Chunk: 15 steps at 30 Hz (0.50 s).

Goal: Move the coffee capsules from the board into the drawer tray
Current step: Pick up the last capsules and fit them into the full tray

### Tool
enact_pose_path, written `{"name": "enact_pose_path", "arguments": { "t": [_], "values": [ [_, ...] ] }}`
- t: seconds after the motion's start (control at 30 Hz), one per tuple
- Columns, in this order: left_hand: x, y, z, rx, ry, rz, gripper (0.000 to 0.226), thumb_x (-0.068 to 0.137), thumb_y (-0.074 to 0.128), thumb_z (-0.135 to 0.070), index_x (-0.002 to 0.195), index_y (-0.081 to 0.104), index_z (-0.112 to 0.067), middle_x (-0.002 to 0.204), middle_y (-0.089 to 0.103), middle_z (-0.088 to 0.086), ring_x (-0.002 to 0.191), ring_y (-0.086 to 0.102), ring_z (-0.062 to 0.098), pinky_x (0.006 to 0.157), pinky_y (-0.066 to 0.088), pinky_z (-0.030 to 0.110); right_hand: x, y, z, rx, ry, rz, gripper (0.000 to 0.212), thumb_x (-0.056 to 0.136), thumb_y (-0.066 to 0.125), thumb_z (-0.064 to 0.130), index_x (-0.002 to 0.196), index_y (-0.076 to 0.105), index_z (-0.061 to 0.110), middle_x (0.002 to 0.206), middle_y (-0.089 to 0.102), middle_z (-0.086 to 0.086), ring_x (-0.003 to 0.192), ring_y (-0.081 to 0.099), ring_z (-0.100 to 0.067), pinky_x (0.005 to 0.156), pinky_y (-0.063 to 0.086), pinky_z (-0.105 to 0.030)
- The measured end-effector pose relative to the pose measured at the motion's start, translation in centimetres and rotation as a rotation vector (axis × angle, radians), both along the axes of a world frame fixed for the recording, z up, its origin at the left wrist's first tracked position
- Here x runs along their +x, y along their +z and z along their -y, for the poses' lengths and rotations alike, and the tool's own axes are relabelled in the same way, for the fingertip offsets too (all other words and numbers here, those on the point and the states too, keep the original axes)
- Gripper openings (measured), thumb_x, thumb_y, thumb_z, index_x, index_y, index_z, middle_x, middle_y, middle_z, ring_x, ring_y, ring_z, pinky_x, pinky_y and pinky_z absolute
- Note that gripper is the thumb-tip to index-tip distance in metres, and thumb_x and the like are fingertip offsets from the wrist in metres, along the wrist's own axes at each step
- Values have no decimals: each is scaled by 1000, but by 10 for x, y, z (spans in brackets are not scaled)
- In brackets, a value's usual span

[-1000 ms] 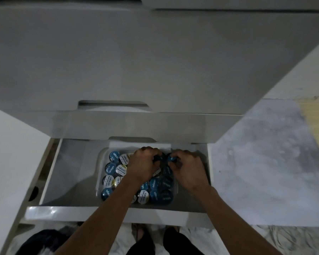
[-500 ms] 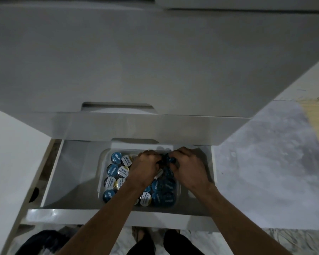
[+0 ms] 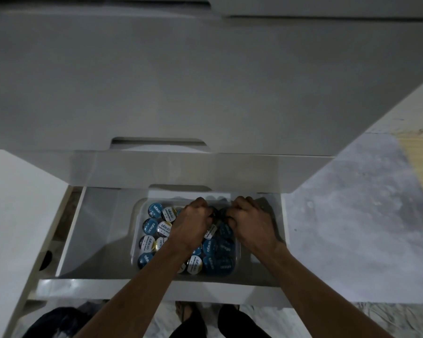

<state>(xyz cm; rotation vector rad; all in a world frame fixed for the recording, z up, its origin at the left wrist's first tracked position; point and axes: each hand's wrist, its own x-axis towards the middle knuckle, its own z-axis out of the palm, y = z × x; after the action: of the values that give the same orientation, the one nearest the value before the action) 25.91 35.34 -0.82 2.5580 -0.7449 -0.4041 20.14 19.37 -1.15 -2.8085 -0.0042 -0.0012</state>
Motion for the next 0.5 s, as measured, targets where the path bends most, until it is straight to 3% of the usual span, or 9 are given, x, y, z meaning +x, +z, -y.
{"name": "enact_pose_path", "arguments": {
  "t": [0.4,0.5],
  "values": [
    [-1,-4,-7,-17,19,58,22,92,58,-21,83,74,-9,92,63,6,79,62,20,76,52,36,-6,-6,-1,-49,64,-28,8,73,75,17,81,73,15,86,62,-3,83,58,-22,46,46,-28],
    [-2,-3,-9,-16,30,27,18,91,60,-20,86,75,-10,95,63,5,84,62,19,77,50,30,-5,-8,-2,-63,59,-41,7,74,76,18,80,73,15,87,62,-2,85,58,-21,48,48,-30]
  ]
}}
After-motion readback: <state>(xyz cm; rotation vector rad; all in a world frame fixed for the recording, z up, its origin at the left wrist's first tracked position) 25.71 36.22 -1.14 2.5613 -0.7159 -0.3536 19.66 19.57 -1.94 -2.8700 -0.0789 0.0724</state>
